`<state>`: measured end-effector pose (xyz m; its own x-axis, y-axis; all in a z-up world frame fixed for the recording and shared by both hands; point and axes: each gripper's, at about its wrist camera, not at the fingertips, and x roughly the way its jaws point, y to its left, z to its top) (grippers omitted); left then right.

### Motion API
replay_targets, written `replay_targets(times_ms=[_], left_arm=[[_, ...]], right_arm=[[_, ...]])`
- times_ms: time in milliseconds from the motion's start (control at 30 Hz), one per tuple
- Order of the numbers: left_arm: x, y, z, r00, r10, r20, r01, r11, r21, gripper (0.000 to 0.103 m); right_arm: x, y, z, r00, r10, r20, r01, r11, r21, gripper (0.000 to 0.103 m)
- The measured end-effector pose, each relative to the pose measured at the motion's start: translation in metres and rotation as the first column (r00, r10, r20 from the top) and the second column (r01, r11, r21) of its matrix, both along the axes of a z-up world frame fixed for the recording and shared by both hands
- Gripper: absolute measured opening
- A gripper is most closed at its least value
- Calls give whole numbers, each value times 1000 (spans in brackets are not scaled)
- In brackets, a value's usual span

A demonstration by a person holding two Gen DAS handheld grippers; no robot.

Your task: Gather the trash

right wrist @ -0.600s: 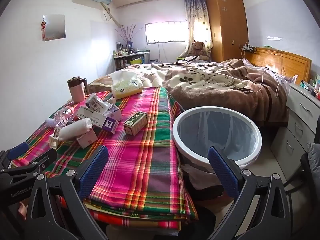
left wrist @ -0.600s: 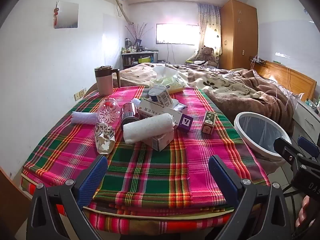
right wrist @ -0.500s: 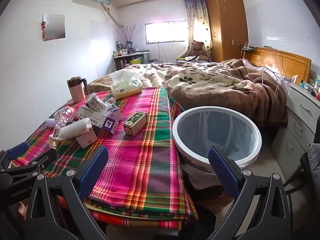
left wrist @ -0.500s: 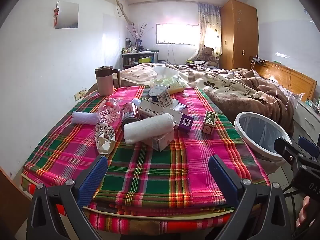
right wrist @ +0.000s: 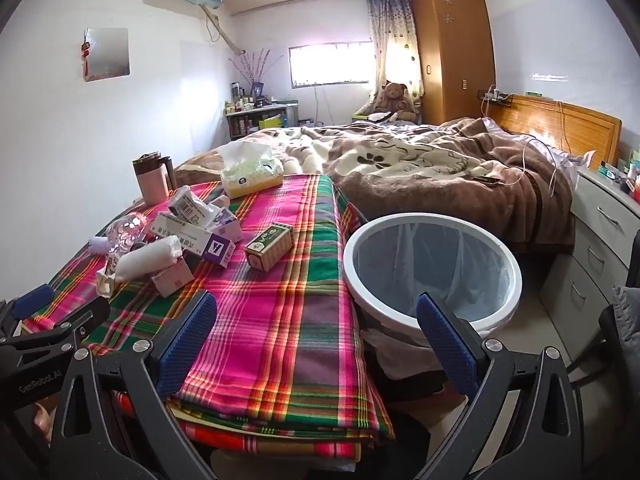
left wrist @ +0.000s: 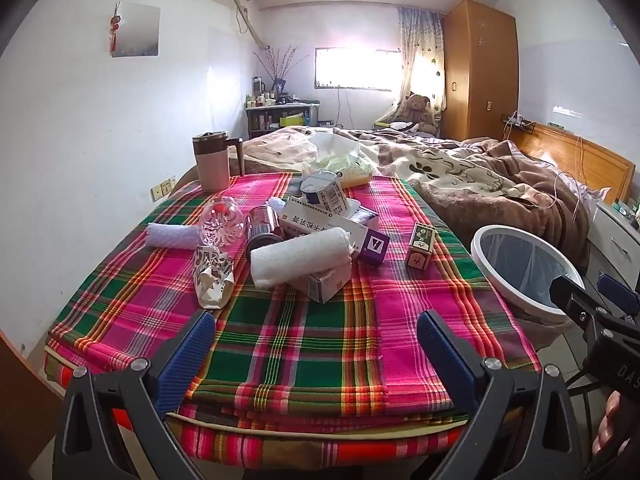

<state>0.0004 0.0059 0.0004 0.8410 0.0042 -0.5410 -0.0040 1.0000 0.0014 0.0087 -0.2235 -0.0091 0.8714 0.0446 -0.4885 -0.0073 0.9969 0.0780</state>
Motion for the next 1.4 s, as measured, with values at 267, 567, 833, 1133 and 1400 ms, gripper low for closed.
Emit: replay_targets(times_ms=[267, 567, 833, 1133, 1400], left_arm=[[0, -5, 2, 1000, -2, -1, 2, 1000, 5, 102], [0, -7, 1, 1000, -5, -2, 5, 1000, 2, 102], [-1, -6, 1, 1000, -5, -3, 5, 1000, 0, 102], [-1, -5, 1, 1000, -5, -1, 5, 1000, -2, 102], [-1, -3, 1, 1000, -4, 3, 4, 1000, -3, 102]], right_arm=[[-2, -1, 2, 1000, 1, 10, -1, 1000, -5, 102], [-3, -3, 4, 1000, -2, 11, 2, 1000, -5, 102], [-2, -3, 3, 1000, -3, 12, 3, 1000, -8, 102], [-4, -6, 4, 1000, -4, 17, 4, 1000, -11, 102], [-4, -4, 4, 1000, -5, 14, 5, 1000, -16, 102]])
